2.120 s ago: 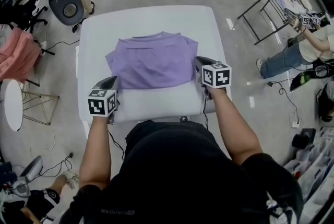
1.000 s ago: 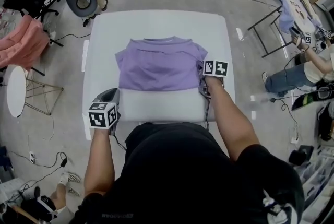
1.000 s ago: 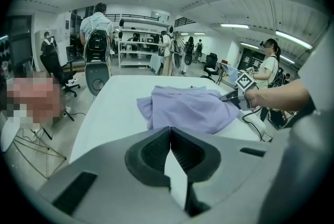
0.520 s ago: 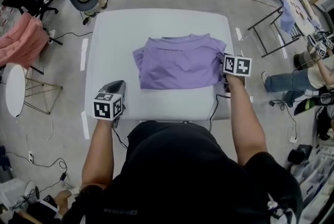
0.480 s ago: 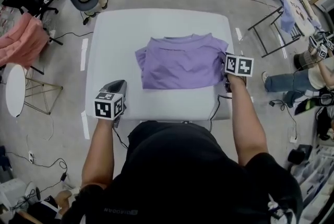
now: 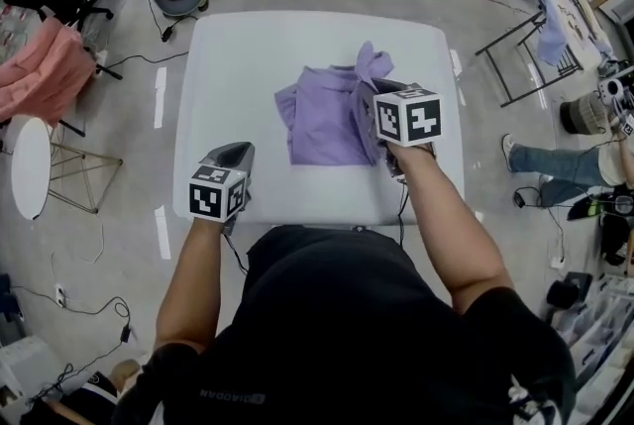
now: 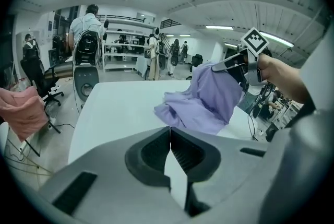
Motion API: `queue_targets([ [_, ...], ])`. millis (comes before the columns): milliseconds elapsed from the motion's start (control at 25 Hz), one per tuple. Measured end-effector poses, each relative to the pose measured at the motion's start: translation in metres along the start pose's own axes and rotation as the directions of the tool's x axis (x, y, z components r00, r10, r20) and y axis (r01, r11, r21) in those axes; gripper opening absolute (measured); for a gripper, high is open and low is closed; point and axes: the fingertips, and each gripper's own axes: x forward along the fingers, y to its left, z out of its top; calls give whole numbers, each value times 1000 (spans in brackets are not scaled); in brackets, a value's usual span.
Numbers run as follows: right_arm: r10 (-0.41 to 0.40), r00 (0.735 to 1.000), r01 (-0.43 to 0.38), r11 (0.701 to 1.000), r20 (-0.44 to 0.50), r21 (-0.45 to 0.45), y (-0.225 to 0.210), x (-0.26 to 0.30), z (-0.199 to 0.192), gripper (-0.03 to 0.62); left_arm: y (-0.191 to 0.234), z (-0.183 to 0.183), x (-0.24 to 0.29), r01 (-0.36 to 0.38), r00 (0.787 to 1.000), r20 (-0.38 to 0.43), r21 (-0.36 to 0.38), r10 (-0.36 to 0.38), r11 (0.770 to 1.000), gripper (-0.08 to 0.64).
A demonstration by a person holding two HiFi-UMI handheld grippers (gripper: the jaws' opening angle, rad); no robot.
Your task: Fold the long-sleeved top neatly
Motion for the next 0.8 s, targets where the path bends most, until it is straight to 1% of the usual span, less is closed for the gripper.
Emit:
queue_targets([
  [80, 26, 999, -27, 999, -27, -27, 40, 30, -2, 41, 11, -4, -7, -2, 1000, 0, -5, 2, 1000, 8],
  [160, 31, 997, -34, 999, -70, -40, 69, 62, -14, 41, 20, -9, -12, -6, 1000, 0, -16, 6, 1000, 8],
  [240, 18, 992, -25, 998, -124, -52, 87, 93, -34, 41, 26, -15, -17, -11, 1000, 0, -30, 11, 999, 8],
  [400, -18, 977, -10, 991, -213, -131, 114, 146, -73, 46, 41, -30, -33, -22, 1000, -7, -53, 22, 998, 8],
  [440, -16, 973, -20, 989, -230, -150, 122, 154, -78, 61, 45, -34, -37, -25, 1000, -10, -57, 24, 998, 8],
  [520, 17, 968, -57, 986, -250, -155, 138, 159, -84, 151, 52, -41, -42, -28, 999, -17, -62, 27, 998, 8],
  [560, 42, 972, -80, 985, -230, -155, 145, 156, -80, 154, 54, -43, -44, -27, 999, -20, -64, 26, 998, 8],
  [600, 66, 980, -99, 981, -190, -167, 152, 152, -72, 155, 57, -45, -44, -24, 1000, -21, -66, 23, 998, 8],
  [680, 103, 988, -126, 970, -117, -208, 161, 140, -57, 155, 64, -47, -43, -18, 1000, -19, -70, 17, 997, 8],
  [800, 121, 990, -136, 959, -74, -248, 154, 112, -56, 139, 68, -37, -36, -3, 1000, 6, -70, 4, 998, 8],
])
